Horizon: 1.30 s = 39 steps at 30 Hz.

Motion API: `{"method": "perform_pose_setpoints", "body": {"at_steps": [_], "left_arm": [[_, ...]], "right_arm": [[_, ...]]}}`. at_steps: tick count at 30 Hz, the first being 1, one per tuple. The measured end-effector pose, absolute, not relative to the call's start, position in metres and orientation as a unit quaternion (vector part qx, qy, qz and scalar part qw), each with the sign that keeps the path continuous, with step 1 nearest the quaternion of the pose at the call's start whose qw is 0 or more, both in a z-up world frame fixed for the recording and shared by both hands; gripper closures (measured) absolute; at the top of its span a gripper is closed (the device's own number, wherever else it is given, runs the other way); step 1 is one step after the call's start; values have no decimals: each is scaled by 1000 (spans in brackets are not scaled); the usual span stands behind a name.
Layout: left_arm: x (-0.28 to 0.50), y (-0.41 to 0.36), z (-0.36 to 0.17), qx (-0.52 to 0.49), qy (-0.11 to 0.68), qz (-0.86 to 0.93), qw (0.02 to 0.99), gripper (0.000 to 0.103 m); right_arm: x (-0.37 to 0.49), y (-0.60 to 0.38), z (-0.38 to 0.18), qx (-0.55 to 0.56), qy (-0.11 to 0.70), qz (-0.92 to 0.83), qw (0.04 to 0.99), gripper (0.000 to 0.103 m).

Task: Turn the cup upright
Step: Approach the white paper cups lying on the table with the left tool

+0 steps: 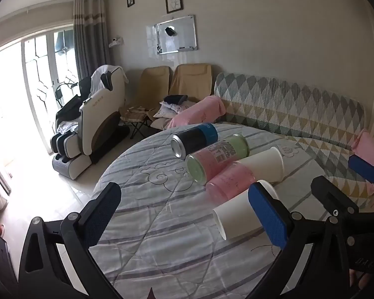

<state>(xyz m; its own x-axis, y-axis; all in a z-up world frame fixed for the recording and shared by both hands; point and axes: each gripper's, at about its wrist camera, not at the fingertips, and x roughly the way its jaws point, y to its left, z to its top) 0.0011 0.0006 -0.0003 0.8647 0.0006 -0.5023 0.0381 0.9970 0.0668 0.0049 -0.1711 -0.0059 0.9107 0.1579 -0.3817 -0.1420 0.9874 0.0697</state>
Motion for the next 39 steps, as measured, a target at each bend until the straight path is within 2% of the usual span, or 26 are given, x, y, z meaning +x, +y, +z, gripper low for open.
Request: {"method": "perform_pose_setpoints", "body": {"at_steps": [23,39], "left_arm": [[8,12,-7,27,278,-16,960,0],[26,-40,-30,120,317,-94,936,0]], "right_arm": [[10,-170,-5,21,209,78,975,0],[25,-203,-20,27,237,46,970,0]]}}
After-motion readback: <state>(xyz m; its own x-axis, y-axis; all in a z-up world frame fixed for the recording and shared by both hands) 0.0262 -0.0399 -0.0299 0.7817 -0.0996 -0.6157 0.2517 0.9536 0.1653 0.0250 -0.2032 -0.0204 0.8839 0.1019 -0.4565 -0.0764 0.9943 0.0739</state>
